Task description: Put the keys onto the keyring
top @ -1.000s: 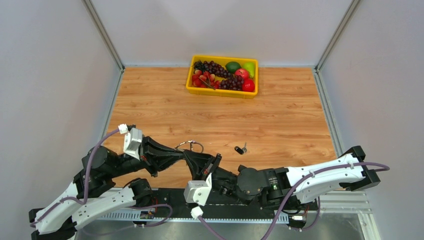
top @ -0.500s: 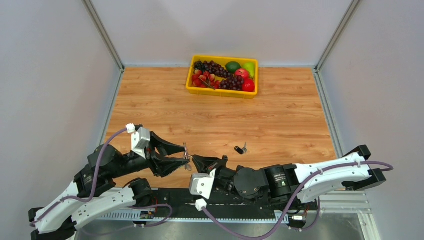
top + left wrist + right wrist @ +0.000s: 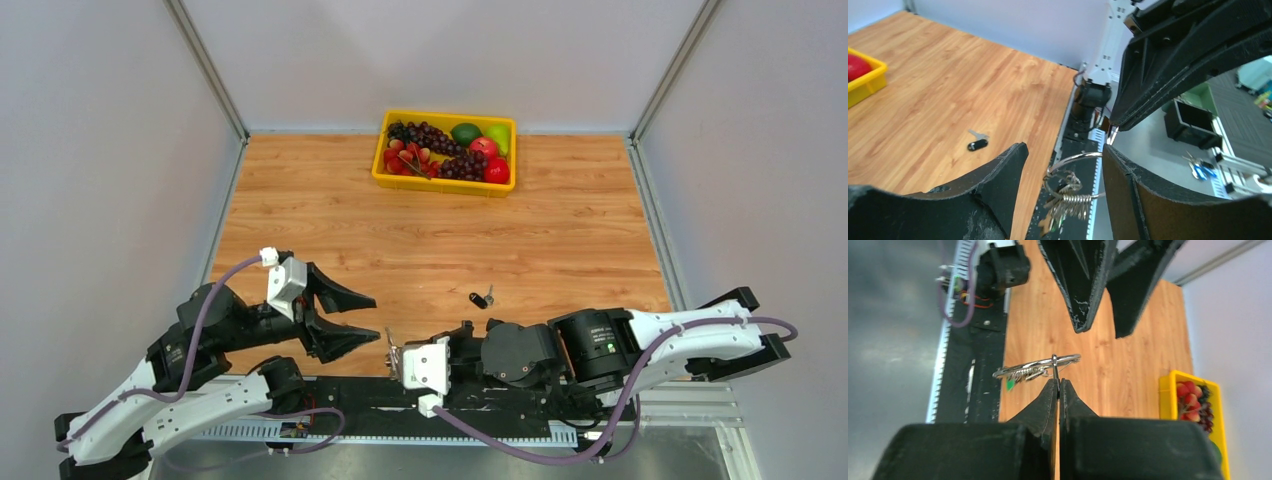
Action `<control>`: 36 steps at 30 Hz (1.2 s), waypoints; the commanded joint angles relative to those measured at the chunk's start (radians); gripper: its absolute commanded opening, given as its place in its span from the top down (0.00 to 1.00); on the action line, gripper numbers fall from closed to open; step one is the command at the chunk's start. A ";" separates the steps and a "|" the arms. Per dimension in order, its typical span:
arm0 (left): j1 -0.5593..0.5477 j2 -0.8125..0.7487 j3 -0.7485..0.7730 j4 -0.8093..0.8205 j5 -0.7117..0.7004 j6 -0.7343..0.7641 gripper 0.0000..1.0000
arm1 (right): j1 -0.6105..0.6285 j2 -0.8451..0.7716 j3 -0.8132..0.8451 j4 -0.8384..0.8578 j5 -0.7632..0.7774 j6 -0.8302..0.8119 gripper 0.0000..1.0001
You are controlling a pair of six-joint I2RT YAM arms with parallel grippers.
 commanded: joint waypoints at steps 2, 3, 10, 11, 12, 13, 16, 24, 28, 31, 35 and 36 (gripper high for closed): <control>-0.003 0.051 0.043 0.081 0.220 0.023 0.33 | -0.005 0.042 0.133 -0.207 -0.203 0.052 1.00; -0.003 0.056 0.043 0.090 0.237 0.022 0.32 | -0.005 0.048 0.148 -0.226 -0.232 0.048 1.00; -0.004 0.094 0.025 0.214 0.454 -0.002 0.26 | -0.004 0.087 0.255 -0.299 -0.372 0.007 1.00; -0.003 0.108 0.025 0.232 0.499 -0.003 0.25 | -0.004 0.093 0.273 -0.306 -0.403 0.000 1.00; -0.004 0.114 0.024 0.242 0.521 -0.008 0.24 | -0.004 0.100 0.287 -0.310 -0.425 -0.005 1.00; -0.003 0.128 0.019 0.264 0.563 -0.015 0.23 | -0.004 0.105 0.301 -0.313 -0.443 -0.012 1.00; -0.003 0.158 0.001 0.323 0.625 -0.040 0.21 | -0.005 0.125 0.338 -0.318 -0.482 -0.035 1.00; -0.004 0.198 -0.037 0.470 0.723 -0.119 0.19 | -0.004 0.203 0.453 -0.369 -0.502 -0.097 1.00; -0.004 0.200 -0.061 0.569 0.792 -0.185 0.18 | -0.004 0.250 0.516 -0.407 -0.485 -0.124 1.00; -0.003 0.199 -0.067 0.578 0.807 -0.214 0.18 | -0.005 0.278 0.555 -0.431 -0.473 -0.145 1.00; -0.004 0.205 -0.067 0.565 0.817 -0.237 0.18 | -0.005 0.308 0.608 -0.461 -0.453 -0.163 1.00; -0.004 0.205 -0.066 0.550 0.816 -0.238 0.18 | -0.005 0.314 0.619 -0.468 -0.451 -0.166 1.00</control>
